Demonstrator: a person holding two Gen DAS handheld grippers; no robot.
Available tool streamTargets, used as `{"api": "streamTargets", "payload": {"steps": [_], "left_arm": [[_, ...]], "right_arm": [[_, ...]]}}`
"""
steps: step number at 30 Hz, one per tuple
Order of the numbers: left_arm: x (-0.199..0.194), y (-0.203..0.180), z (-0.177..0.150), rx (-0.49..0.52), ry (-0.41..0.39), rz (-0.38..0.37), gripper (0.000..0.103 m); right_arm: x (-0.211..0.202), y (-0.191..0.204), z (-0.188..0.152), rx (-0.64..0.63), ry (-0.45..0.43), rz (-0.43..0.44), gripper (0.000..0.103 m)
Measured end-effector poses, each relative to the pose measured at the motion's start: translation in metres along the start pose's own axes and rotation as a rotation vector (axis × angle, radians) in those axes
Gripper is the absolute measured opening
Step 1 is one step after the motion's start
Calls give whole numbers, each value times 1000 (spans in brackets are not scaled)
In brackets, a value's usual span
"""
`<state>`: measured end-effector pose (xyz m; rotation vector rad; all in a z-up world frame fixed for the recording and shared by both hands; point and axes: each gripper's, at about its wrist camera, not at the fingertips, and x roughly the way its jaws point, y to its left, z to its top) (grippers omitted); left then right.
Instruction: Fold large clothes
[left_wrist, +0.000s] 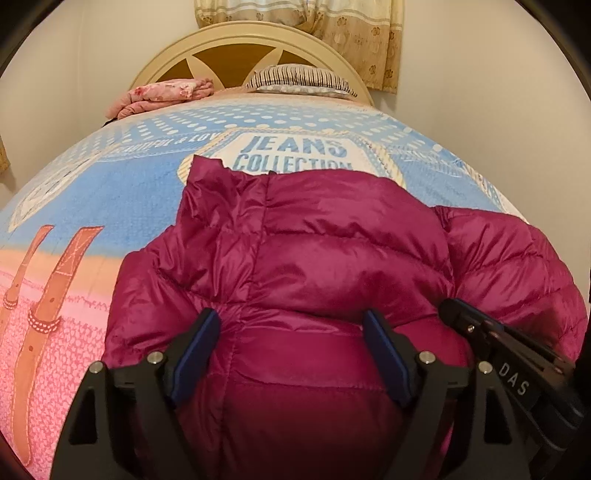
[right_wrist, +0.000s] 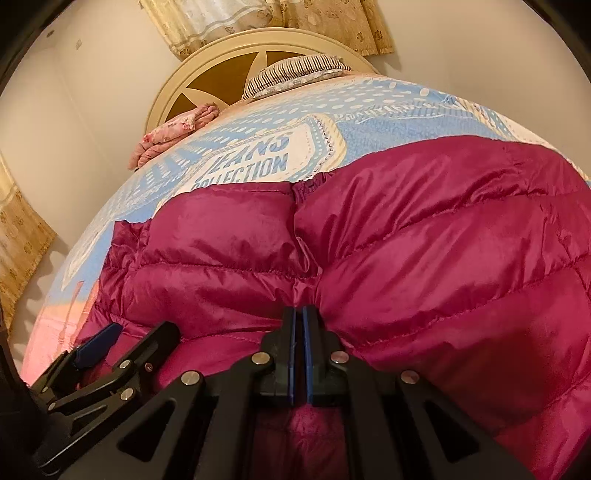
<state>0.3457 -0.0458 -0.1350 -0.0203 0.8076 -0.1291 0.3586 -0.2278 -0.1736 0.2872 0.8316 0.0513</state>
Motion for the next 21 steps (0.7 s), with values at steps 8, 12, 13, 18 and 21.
{"api": "streamTargets", "payload": {"steps": [8, 12, 13, 18, 21], "left_arm": [[-40, 19, -8, -48, -16, -8, 83], [-77, 62, -25, -181, -86, 25, 88], [-84, 77, -35, -233, -96, 36, 89], [-87, 114, -68, -423, -100, -59, 90], [-75, 114, -85, -554, -91, -246, 93]], "right_arm": [[1, 3, 0, -13, -5, -21, 2], [1, 2, -1, -5, -6, -12, 2], [1, 2, 0, -3, -6, -10, 2], [0, 2, -1, -3, -8, -8, 2], [1, 1, 0, -1, -7, -5, 2]]}}
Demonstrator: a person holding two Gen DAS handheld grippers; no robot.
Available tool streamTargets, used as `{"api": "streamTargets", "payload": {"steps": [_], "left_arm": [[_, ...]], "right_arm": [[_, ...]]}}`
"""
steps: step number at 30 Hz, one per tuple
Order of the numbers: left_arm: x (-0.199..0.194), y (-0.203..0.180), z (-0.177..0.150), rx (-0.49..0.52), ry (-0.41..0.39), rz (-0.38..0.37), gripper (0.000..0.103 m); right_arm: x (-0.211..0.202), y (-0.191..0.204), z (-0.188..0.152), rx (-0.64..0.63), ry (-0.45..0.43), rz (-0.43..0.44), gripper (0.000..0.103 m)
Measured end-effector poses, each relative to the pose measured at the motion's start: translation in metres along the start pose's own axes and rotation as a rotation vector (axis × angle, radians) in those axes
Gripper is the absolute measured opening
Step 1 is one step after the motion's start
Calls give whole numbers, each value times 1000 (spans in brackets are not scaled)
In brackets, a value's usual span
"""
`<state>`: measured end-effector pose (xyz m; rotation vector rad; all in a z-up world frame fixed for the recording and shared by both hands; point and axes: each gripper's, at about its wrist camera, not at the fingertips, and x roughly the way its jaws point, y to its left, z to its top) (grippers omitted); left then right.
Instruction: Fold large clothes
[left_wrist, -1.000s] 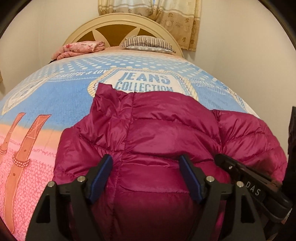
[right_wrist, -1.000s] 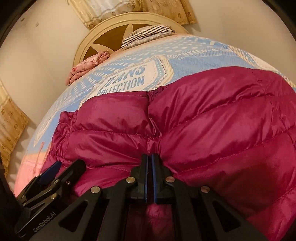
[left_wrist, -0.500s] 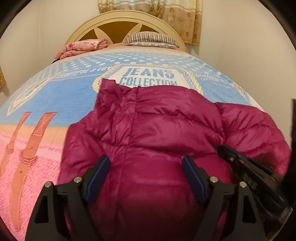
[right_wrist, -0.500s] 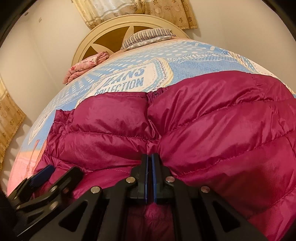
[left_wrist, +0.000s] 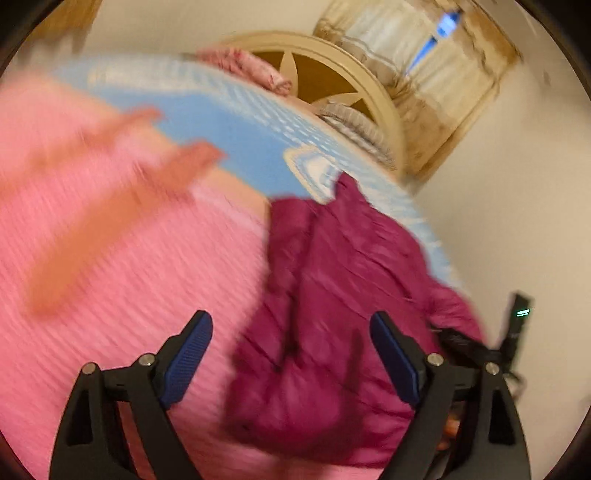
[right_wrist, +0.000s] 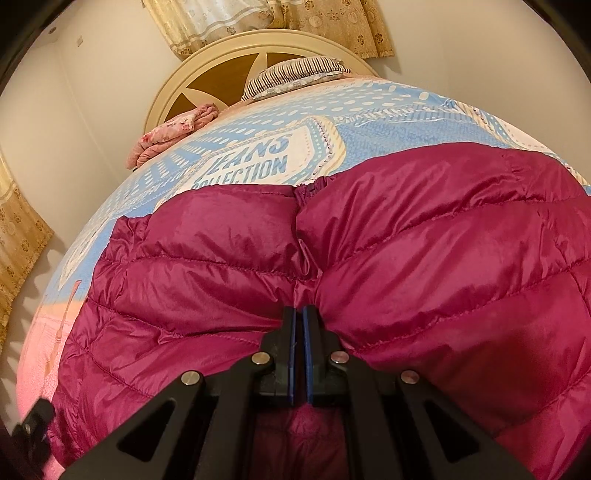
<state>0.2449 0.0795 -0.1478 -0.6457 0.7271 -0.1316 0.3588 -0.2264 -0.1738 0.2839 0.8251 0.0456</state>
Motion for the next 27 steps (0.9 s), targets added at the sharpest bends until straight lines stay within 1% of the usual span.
{"api": "streamTargets", "payload": {"steps": [1, 2, 3, 4, 5, 7, 8, 11, 12, 14, 15, 16, 17, 19, 20, 21, 22, 23, 24, 25, 27], "left_arm": [[6, -3, -4, 0, -3, -17, 96], [9, -9, -5, 24, -12, 1, 100], [15, -16, -2, 44, -1, 0, 103], [24, -23, 3, 47, 26, -32, 103], [33, -27, 7, 39, 44, -40, 103], [43, -29, 14, 23, 52, -48, 103], [50, -32, 18, 18, 45, -60, 102], [59, -31, 23, 12, 45, -69, 91], [57, -30, 21, 13, 42, -73, 90], [52, -28, 20, 12, 33, -105, 90], [49, -27, 20, 8, 30, -111, 90], [48, -26, 20, -1, 27, -116, 90], [48, -26, 21, -12, 24, -119, 90], [48, -27, 21, -21, 18, -115, 90], [48, -29, 21, -11, 17, -118, 79], [52, -32, 22, 1, 29, -129, 55], [55, -36, 22, 25, 52, -140, 43], [55, -38, 23, 41, 59, -149, 32], [53, -38, 23, 46, 56, -163, 26], [50, -38, 25, 46, 51, -185, 24], [42, -40, 29, 35, 46, -232, 18]], "right_arm": [[0, 0, 0, -2, 0, -2, 2], [0, 0, 0, -3, 0, -3, 2], [0, 0, 0, -3, 0, -3, 2], [0, -1, 0, -4, 1, -3, 2], [0, -1, 0, -3, 0, -2, 2], [0, -2, 0, 3, 0, 5, 2], [0, -3, 0, 8, 0, 11, 2], [-4, -5, 2, 38, 24, 14, 2], [-10, -5, 4, 51, 37, 21, 3], [-37, -2, 7, 71, -12, 87, 3], [-48, 2, 8, 53, -36, 95, 3], [-59, 10, 7, 8, -50, 65, 3], [-61, 15, 4, -15, -45, 40, 3], [-51, 17, -6, -6, 13, 16, 3], [-38, 13, -13, 17, 53, -13, 3], [-30, 9, -18, 36, 72, -17, 3], [-24, 5, -24, 46, 63, -11, 3], [-23, 7, -27, 30, 37, -14, 3], [-22, 8, -27, 26, 39, -21, 3], [-21, 10, -27, 18, 46, -26, 3], [-21, 8, -27, 22, 52, -7, 3]]}}
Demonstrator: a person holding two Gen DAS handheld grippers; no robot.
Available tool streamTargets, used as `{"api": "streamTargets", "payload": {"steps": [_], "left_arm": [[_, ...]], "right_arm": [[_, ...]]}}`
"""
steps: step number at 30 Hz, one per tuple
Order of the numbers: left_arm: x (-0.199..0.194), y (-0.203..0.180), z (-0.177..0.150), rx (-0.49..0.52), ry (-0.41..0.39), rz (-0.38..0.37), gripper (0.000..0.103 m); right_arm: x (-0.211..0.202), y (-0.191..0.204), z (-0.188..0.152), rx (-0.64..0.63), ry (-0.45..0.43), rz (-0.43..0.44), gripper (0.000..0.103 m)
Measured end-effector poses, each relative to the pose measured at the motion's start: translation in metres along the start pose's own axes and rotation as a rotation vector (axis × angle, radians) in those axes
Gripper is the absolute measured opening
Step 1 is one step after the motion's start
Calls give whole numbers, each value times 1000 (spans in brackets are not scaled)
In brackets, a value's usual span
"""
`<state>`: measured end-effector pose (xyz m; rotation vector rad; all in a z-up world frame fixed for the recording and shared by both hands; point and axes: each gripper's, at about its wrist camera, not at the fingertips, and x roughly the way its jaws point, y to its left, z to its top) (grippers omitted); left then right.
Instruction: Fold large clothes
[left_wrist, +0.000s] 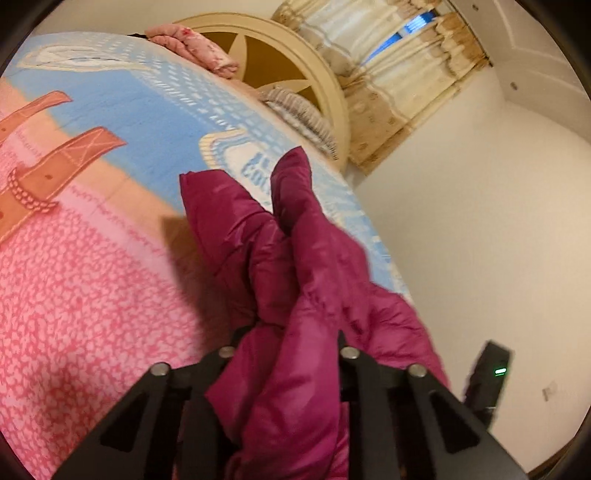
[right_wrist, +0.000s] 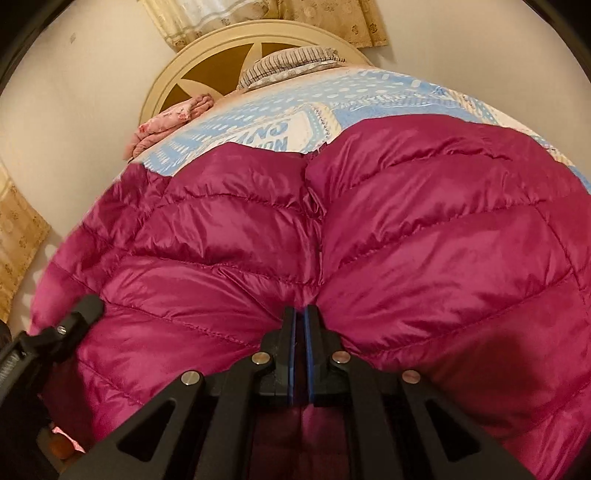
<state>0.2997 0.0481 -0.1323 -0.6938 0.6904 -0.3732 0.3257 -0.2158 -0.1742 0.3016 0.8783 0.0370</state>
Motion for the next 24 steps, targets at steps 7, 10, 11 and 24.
{"api": "streamTargets", "payload": {"steps": [7, 10, 11, 24], "left_arm": [[-39, -34, 5, 48, -24, -97, 15], [-69, -58, 10, 153, -47, -70, 15], [-80, -63, 11, 188, -57, -60, 15], [-130, -89, 14, 431, -65, 52, 15]], "right_arm": [[-3, -15, -18, 244, 79, 205, 3], [-5, 12, -35, 245, 127, 265, 3], [-4, 23, -43, 262, 154, 319, 3], [-36, 112, -83, 208, 242, 641, 3]]}}
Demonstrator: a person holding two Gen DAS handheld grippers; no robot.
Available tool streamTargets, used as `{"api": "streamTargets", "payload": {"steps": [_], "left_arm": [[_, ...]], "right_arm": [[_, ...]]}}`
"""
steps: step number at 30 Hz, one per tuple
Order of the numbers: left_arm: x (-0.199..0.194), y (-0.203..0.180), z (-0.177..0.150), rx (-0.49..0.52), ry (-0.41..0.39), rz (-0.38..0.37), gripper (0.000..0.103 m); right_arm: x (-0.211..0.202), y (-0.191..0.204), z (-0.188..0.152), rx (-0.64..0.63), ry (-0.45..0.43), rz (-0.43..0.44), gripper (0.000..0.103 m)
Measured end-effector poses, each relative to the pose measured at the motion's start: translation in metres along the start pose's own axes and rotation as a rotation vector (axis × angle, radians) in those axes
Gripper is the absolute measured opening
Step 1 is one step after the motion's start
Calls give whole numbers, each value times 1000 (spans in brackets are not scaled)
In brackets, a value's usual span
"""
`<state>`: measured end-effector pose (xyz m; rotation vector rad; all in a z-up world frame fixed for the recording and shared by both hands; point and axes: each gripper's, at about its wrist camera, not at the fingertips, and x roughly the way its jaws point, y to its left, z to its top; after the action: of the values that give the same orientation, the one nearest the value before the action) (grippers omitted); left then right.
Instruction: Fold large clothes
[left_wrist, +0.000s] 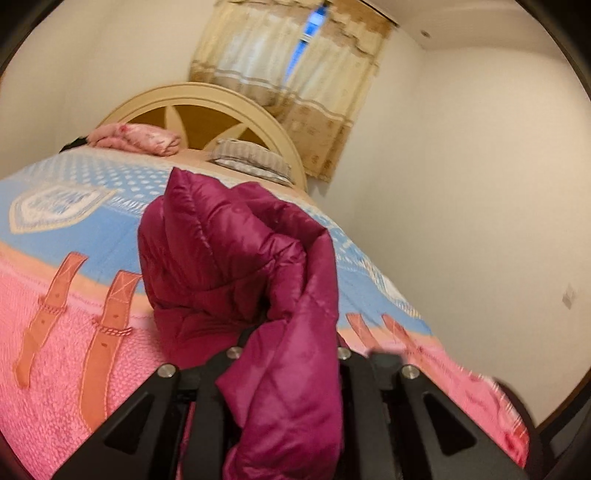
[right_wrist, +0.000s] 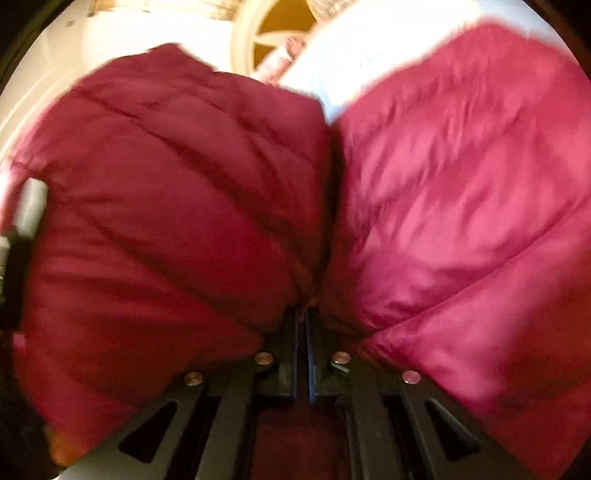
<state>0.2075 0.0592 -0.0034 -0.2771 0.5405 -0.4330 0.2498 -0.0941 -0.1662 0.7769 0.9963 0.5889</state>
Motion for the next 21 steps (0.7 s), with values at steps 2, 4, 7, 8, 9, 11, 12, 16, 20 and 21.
{"api": "streamTargets", "payload": {"steps": [2, 4, 7, 8, 9, 11, 12, 16, 20, 21], "left_arm": [[18, -20, -9, 59, 33, -7, 15], [35, -37, -20, 101, 71, -29, 15], [69, -62, -43, 162, 152, -53, 15], [78, -69, -49, 177, 174, -56, 15], [90, -75, -59, 189, 205, -62, 15], [105, -82, -72, 200, 249, -78, 15], [109, -86, -77, 208, 263, -89, 15], [119, -97, -97, 254, 296, -107, 15], [131, -92, -104, 239, 311, -121, 15], [132, -91, -104, 232, 311, -123, 15]], "right_arm": [[-35, -6, 4, -19, -83, -38, 3], [-65, -16, 8, -24, -147, -84, 3], [-103, -39, 14, -40, -198, -205, 4], [-110, -48, 14, -35, -202, -227, 4], [-115, -53, 14, -28, -204, -239, 4], [-127, -67, 8, -16, -220, -274, 4], [-136, -74, 4, -8, -239, -282, 4], [-169, -96, -4, 45, -303, -243, 4], [-182, -106, 1, 83, -294, -99, 4], [-186, -108, 12, 84, -284, -89, 5]]}}
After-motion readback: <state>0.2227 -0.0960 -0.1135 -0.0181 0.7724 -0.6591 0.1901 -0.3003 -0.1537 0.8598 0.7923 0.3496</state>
